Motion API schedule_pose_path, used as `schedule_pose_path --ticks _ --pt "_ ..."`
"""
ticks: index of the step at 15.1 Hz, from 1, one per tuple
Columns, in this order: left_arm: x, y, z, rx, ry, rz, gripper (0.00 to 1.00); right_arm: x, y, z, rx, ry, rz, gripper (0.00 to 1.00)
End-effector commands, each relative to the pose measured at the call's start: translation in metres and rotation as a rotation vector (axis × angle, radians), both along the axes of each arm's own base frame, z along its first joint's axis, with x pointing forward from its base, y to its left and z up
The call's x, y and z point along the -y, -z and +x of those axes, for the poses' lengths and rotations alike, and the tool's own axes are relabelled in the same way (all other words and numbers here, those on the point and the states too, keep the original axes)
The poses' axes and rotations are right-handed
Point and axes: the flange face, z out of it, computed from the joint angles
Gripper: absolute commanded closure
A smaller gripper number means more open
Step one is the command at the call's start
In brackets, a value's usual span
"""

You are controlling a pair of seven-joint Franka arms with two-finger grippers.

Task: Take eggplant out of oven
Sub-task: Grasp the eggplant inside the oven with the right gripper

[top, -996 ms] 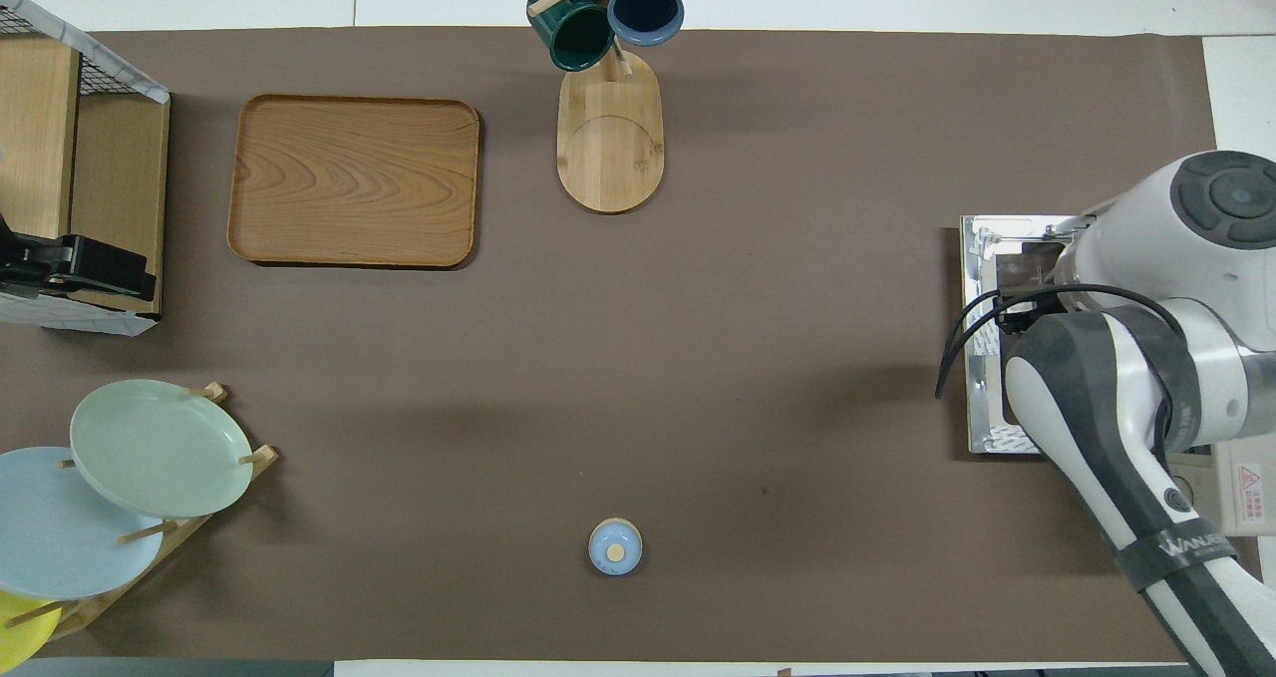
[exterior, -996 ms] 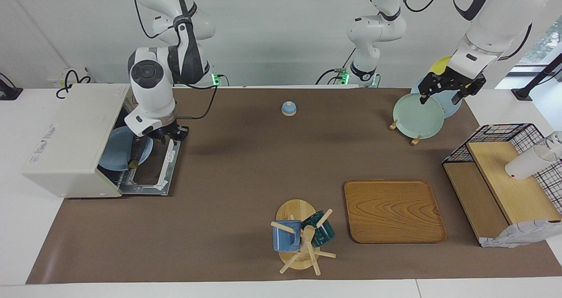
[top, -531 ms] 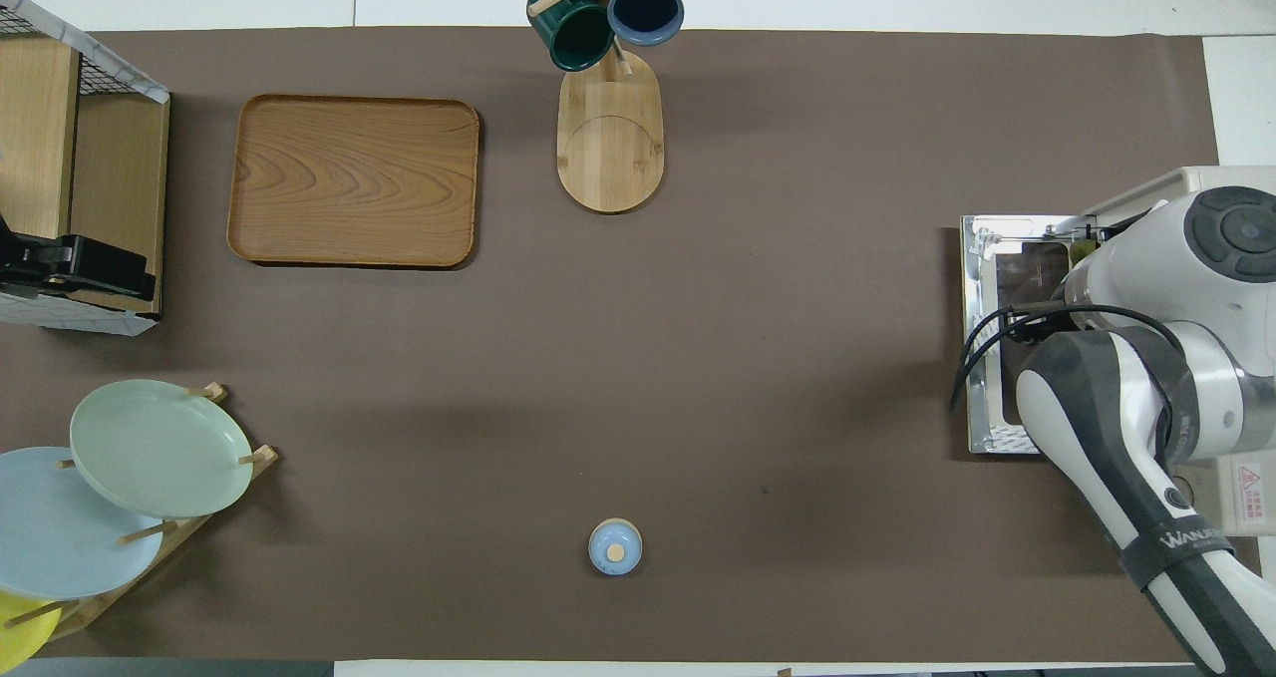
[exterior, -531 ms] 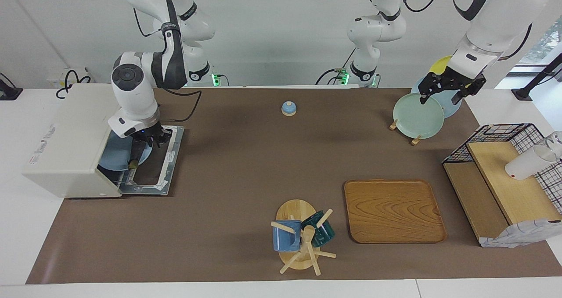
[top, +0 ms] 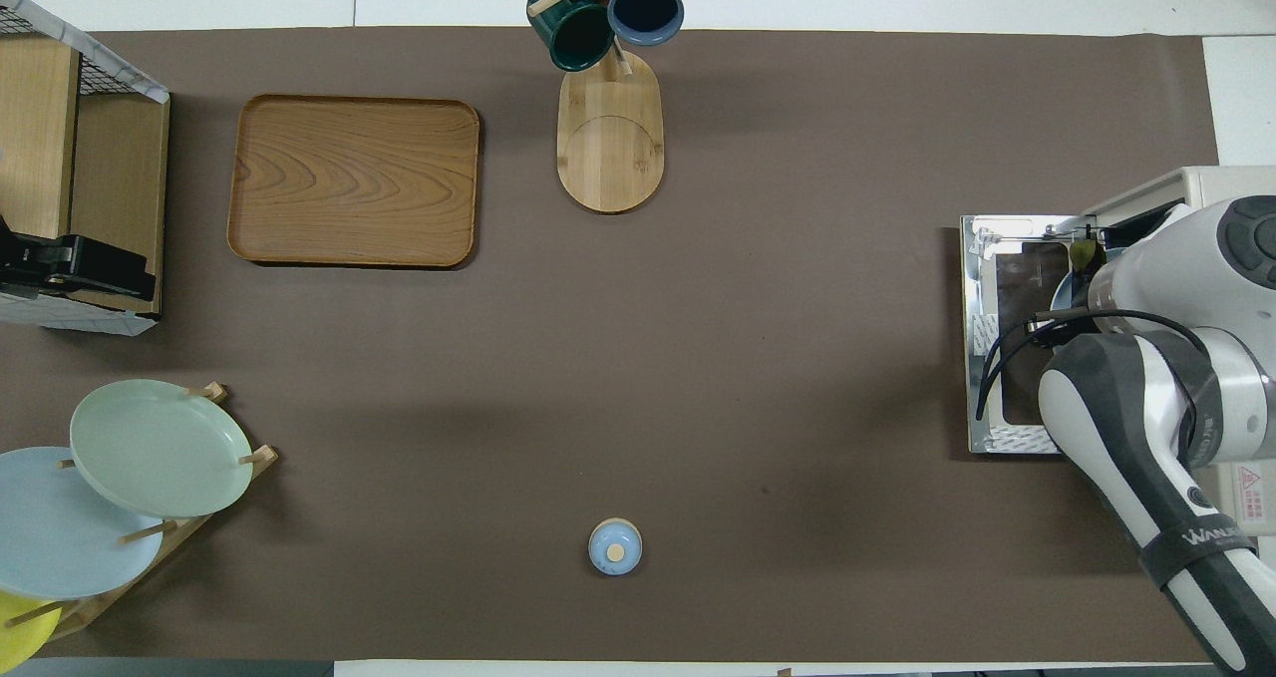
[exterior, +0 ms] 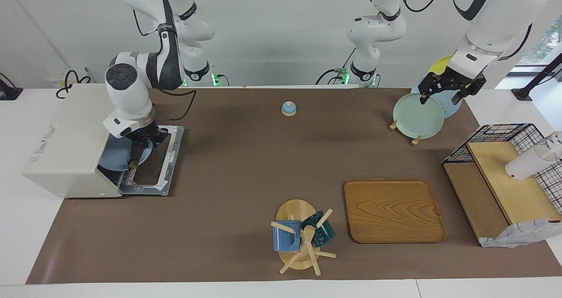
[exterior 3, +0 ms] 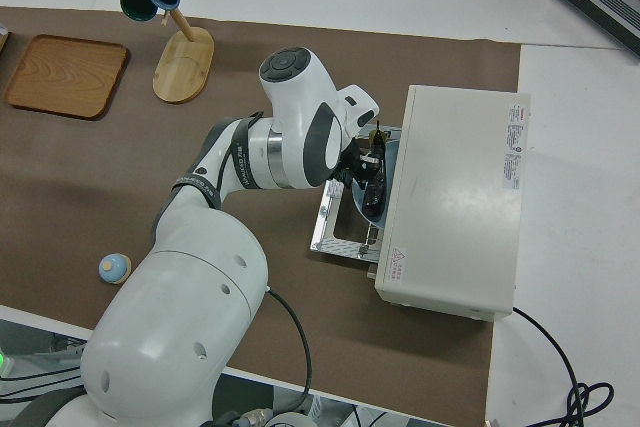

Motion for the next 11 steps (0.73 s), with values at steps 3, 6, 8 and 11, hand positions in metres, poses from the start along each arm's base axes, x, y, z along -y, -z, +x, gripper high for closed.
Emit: schedule_pose_path --ticks 3,6,8,11 --pt "-0.003 -0.005 -0.005 0.005 -0.009 0.023 0.00 0.003 0.009 -0.008 0.030 -0.034 0.000 0.89" --pt "-0.003 -0.005 -0.005 0.005 -0.008 0.022 0.00 0.004 0.010 -0.008 0.022 -0.084 0.004 1.00" --pt "-0.003 -0.005 -0.005 0.003 -0.007 0.022 0.00 0.001 0.009 -0.008 0.015 -0.117 0.005 1.00" --pt "-0.003 -0.005 -0.005 0.005 -0.008 0.023 0.00 -0.040 -0.004 0.000 -0.018 -0.179 -0.003 1.00"
